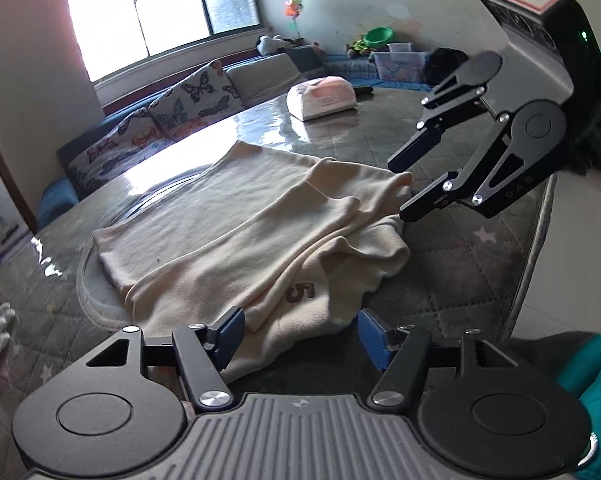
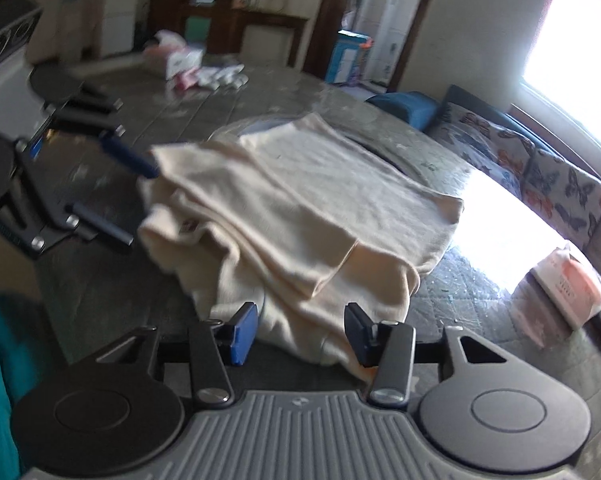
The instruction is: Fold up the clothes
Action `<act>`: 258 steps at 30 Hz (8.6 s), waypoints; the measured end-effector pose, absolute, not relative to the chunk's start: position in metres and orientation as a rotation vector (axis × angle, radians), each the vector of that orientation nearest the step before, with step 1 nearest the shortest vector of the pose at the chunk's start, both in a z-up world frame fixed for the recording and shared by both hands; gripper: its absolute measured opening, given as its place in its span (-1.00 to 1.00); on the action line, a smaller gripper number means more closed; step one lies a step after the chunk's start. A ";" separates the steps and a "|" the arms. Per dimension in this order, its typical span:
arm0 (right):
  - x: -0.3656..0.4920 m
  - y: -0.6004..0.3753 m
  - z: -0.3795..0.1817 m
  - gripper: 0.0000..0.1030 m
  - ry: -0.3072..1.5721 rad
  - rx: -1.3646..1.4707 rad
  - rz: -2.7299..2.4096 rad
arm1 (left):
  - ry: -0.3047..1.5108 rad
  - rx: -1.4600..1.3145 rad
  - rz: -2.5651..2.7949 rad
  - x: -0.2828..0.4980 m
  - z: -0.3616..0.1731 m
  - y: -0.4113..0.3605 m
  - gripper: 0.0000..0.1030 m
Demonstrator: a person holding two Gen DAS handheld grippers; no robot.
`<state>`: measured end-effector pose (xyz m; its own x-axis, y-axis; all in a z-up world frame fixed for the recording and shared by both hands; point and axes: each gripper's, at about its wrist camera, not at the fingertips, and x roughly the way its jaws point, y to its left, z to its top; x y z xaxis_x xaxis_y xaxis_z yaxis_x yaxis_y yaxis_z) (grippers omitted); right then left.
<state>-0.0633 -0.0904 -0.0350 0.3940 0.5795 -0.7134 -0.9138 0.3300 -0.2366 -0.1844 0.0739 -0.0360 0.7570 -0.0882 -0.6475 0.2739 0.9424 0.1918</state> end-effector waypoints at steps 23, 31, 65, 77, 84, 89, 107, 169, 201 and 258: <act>-0.039 -0.047 -0.049 -0.69 0.538 -0.623 1.195 | 0.649 0.126 -0.194 -0.123 -0.012 0.121 -0.61; -0.015 -0.049 -0.040 -0.72 0.648 -0.465 1.201 | 0.647 0.260 -0.138 -0.167 -0.033 0.119 0.05; -0.043 -0.077 0.039 -0.86 0.665 -0.452 1.265 | 0.601 0.253 -0.260 -0.201 0.020 0.133 -0.85; 0.077 0.015 -0.010 -0.86 0.679 -0.493 1.088 | 0.681 0.237 -0.088 -0.069 -0.013 0.177 -0.84; 0.082 -0.009 -0.037 -0.50 0.631 -0.337 0.913 | 0.711 0.216 0.023 -0.040 -0.037 0.187 -0.64; 0.071 -0.045 -0.035 -0.56 0.633 -0.275 0.856 | 0.727 0.187 0.096 -0.023 -0.050 0.195 -0.54; 0.089 0.001 -0.056 -0.69 0.719 -0.220 0.882 | 0.743 0.003 0.002 -0.009 -0.038 0.169 -0.54; 0.058 -0.048 -0.059 -0.66 0.666 -0.283 0.786 | 0.715 -0.168 0.167 -0.075 -0.043 0.193 -0.49; 0.038 -0.040 -0.034 -0.22 0.597 -0.274 0.846 | 0.686 -0.225 0.197 -0.083 -0.030 0.211 0.13; -0.052 0.059 -0.015 -0.86 0.554 -0.319 1.208 | 0.750 -0.794 0.156 -0.089 -0.034 0.257 0.72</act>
